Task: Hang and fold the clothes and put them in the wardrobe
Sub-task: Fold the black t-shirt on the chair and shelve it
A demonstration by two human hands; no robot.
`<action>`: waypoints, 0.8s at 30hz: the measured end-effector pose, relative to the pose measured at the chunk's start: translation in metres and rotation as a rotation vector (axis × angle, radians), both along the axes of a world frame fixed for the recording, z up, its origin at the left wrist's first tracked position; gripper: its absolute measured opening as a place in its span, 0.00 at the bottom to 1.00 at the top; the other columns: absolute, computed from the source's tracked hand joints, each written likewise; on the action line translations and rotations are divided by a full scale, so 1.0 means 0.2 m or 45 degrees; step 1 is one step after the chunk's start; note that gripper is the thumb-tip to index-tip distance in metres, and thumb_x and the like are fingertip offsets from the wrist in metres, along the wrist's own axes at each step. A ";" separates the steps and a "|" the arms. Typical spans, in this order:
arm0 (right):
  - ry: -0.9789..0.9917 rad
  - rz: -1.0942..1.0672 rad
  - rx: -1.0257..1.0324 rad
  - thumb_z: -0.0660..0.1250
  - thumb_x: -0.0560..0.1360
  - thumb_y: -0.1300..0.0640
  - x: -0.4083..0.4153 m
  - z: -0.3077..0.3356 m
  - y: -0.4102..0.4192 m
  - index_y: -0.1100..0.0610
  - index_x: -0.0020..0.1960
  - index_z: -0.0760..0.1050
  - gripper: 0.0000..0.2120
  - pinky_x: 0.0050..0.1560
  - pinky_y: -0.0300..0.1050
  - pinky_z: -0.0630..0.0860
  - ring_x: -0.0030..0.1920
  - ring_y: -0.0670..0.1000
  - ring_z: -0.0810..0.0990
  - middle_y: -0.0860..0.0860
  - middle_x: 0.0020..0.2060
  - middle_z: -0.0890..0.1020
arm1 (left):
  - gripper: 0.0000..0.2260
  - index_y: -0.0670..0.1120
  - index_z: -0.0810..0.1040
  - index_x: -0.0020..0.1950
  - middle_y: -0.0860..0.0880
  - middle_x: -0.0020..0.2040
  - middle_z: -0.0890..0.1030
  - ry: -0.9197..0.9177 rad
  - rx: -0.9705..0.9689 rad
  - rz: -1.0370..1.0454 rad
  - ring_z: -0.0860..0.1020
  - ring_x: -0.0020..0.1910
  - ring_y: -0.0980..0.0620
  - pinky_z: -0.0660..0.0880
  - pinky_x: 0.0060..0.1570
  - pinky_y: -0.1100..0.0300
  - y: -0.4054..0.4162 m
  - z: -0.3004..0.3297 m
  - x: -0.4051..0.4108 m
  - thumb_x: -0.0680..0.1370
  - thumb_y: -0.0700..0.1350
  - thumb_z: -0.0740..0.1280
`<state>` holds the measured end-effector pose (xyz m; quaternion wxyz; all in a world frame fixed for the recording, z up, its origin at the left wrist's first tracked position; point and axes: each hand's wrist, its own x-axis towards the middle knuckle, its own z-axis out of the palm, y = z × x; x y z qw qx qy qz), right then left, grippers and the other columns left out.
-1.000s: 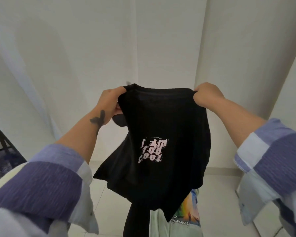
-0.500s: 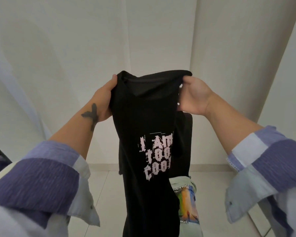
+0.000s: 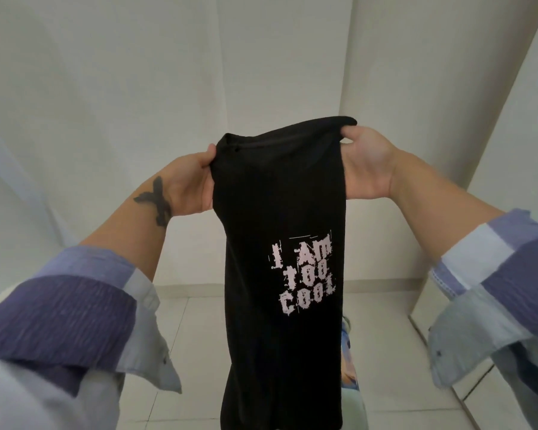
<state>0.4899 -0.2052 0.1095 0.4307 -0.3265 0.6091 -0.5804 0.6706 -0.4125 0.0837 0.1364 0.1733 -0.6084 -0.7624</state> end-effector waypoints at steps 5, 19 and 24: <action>-0.190 -0.270 -0.104 0.46 0.80 0.41 -0.09 -0.16 -0.20 0.58 0.59 0.76 0.28 0.57 0.54 0.74 0.58 0.59 0.78 0.58 0.58 0.80 | 0.25 0.45 0.74 0.66 0.45 0.60 0.80 -0.048 -0.007 0.011 0.80 0.56 0.48 0.79 0.47 0.55 -0.09 -0.09 -0.24 0.80 0.61 0.54; -0.493 -0.387 -0.498 0.50 0.77 0.39 -0.18 -0.40 -0.18 0.54 0.67 0.71 0.28 0.69 0.57 0.64 0.67 0.60 0.72 0.57 0.69 0.72 | 0.18 0.43 0.77 0.62 0.46 0.55 0.83 -0.017 0.017 -0.068 0.82 0.53 0.47 0.78 0.49 0.53 -0.02 -0.17 -0.42 0.78 0.52 0.64; -0.620 -0.390 -0.307 0.48 0.78 0.41 -0.03 -0.85 -0.01 0.55 0.67 0.73 0.28 0.64 0.56 0.69 0.64 0.60 0.75 0.57 0.63 0.77 | 0.18 0.45 0.76 0.64 0.46 0.53 0.83 -0.213 0.164 -0.039 0.82 0.51 0.47 0.79 0.46 0.55 0.21 -0.62 -0.29 0.77 0.52 0.64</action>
